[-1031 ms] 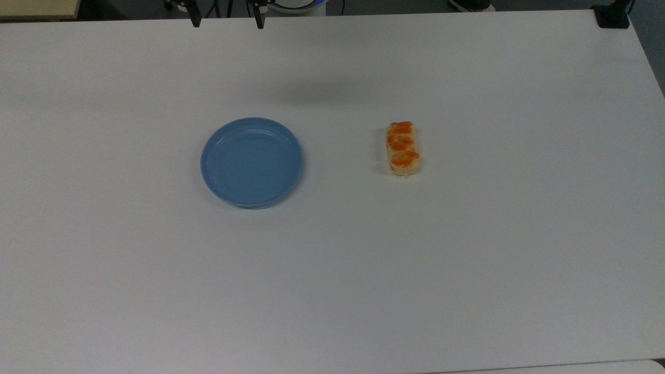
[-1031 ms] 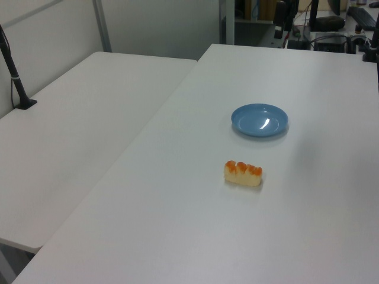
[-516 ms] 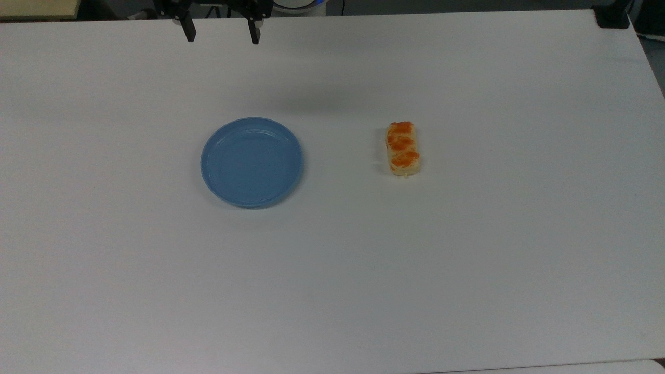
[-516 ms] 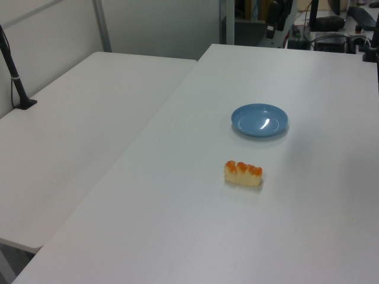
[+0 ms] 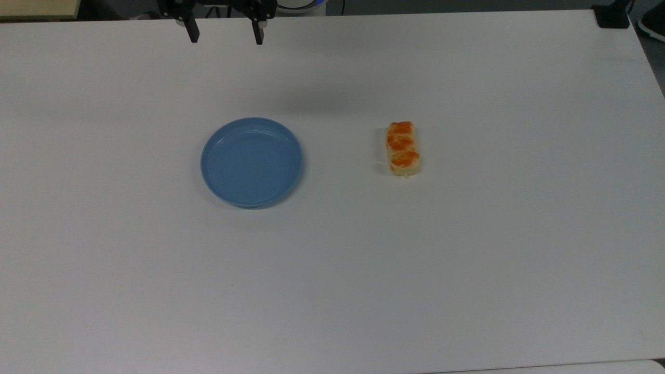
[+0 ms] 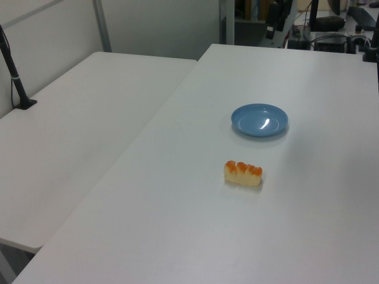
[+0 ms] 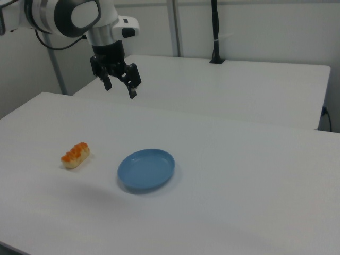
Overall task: Put the bread onto the plate
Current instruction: 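Move the open gripper over the orange-glazed bread roll and lower it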
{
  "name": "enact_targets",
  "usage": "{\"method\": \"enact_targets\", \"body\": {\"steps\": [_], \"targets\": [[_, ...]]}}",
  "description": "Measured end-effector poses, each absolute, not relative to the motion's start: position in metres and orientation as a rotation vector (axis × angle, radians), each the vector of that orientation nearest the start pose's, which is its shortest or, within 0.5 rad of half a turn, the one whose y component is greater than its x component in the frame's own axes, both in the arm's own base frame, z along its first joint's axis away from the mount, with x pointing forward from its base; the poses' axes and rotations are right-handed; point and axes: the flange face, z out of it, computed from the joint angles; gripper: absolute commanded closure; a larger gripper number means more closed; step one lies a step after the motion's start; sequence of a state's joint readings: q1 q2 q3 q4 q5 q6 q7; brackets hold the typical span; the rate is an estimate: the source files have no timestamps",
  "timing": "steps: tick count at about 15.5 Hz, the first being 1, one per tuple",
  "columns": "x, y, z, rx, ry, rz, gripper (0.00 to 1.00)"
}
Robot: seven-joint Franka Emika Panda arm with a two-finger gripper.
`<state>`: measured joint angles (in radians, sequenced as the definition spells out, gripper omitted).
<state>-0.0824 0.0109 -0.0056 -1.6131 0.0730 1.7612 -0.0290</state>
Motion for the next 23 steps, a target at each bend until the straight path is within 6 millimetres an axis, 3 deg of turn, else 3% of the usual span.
{"method": "enact_targets", "body": {"steps": [3,8,13,17,23], "targets": [[0.575,-0.031,0.608,-3.077,0.065,-0.189,0.00],[0.575,0.011,0.570,-3.108,-0.061,-0.071,0.00],[0.582,0.068,0.510,-3.089,-0.215,0.076,0.00],[0.598,0.118,0.458,-3.068,-0.269,0.068,0.00],[0.604,0.187,0.412,-3.050,-0.268,0.035,0.00]]}}
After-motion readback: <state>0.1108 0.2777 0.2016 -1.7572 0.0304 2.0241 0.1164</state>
